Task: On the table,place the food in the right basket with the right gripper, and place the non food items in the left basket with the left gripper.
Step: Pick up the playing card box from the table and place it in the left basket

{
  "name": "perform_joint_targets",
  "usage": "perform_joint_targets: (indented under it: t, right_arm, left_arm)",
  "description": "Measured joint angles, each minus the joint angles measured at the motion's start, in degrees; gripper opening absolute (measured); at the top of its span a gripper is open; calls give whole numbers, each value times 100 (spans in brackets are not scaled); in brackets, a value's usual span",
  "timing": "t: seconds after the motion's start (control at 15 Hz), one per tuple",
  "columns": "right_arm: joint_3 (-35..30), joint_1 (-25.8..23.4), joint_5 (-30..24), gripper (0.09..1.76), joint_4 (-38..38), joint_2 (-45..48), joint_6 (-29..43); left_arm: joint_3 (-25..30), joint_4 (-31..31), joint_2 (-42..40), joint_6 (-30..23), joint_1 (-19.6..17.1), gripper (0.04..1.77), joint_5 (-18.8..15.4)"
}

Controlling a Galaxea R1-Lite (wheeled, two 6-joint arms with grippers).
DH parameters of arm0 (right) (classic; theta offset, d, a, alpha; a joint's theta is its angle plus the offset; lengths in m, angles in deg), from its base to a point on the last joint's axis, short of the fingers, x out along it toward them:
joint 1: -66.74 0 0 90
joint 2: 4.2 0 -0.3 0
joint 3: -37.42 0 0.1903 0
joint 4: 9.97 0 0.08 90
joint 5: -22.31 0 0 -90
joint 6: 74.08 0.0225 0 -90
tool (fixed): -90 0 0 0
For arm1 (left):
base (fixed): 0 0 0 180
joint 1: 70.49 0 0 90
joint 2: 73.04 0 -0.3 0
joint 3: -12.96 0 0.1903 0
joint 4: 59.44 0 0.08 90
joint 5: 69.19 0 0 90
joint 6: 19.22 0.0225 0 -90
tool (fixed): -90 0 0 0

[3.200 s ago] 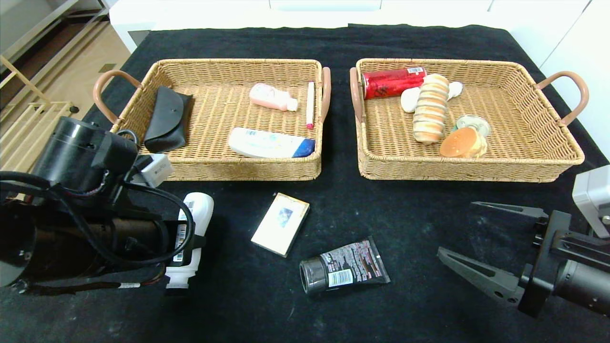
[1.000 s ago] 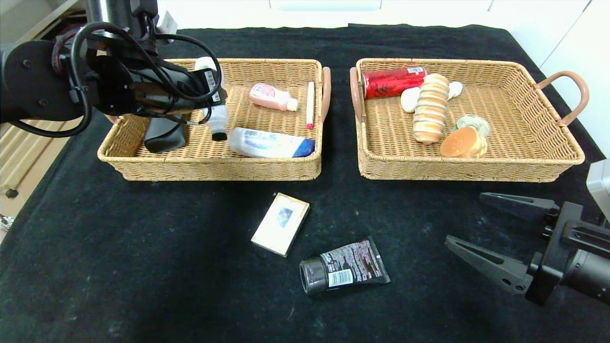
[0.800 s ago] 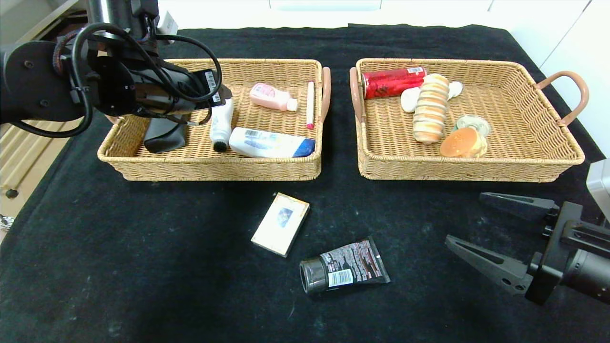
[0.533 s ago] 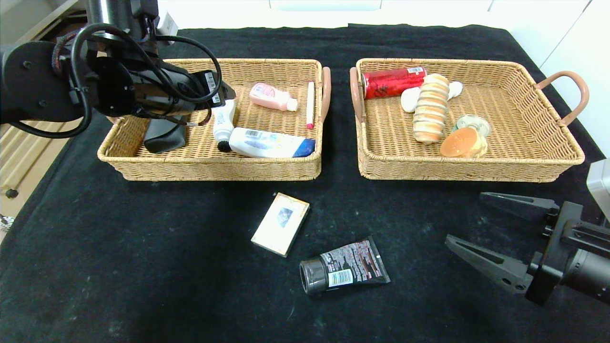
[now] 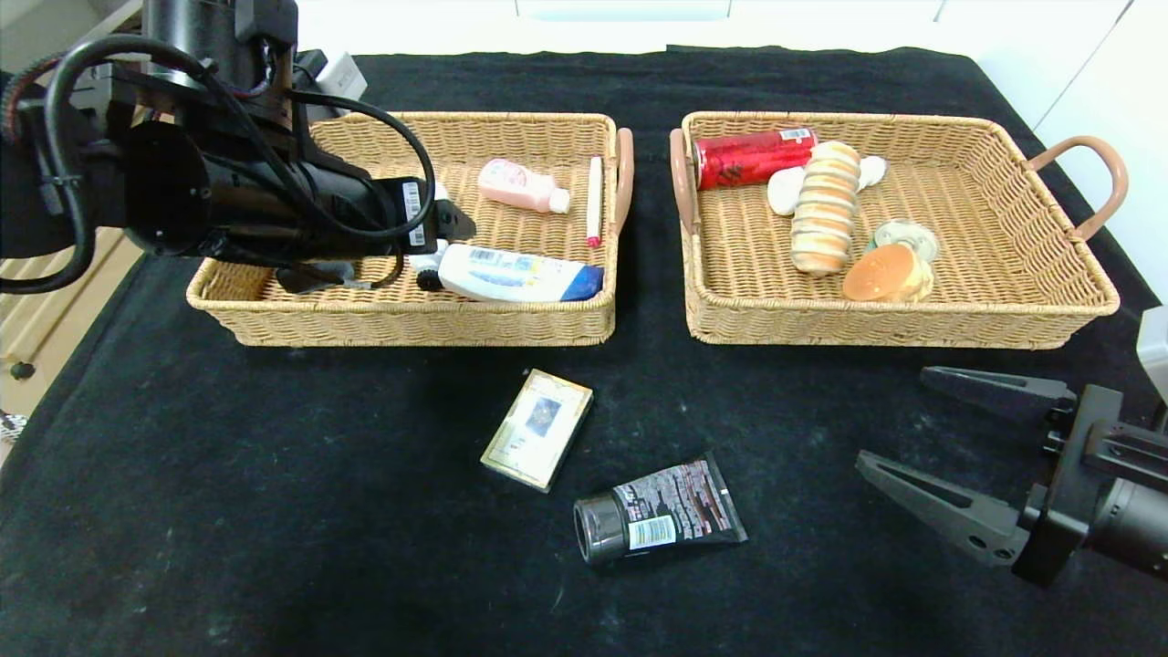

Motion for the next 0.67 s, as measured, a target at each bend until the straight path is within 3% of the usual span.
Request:
perform_joint_targets:
  t: [0.27,0.4,0.67]
  right_arm:
    - [-11,1,0,171,0,16,0]
    - [-17,6,2,171,-1,20,-2]
    - [-37,17,-5,171,-4,26,-10]
  left_arm:
    - [468,744,-527,660,729,163,15]
    - [573,1200,-686,734,1067,165,4]
    - [839,1348,-722,996,1497,168,-22]
